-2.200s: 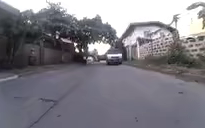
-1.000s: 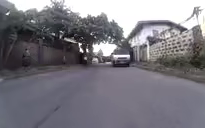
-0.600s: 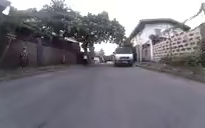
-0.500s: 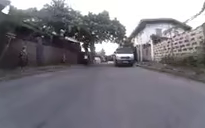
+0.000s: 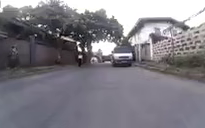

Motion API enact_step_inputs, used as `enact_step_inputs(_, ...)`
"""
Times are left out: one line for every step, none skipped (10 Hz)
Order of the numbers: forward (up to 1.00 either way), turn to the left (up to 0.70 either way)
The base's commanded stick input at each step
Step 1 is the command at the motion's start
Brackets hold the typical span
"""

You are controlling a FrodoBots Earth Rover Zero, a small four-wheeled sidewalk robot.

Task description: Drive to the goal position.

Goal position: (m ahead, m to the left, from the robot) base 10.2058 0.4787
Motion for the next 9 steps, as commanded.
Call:
enact_step_inputs(1.0,0.04)
enact_step_inputs(1.0,0.04)
enact_step_inputs(1.0,0.04)
enact_step_inputs(1.0,-0.23)
enact_step_inputs(1.0,-0.36)
enact_step_inputs(1.0,-0.12)
enact_step_inputs(1.0,0.04)
enact_step_inputs(1.0,0.04)
enact_step_inputs(1.0,0.04)
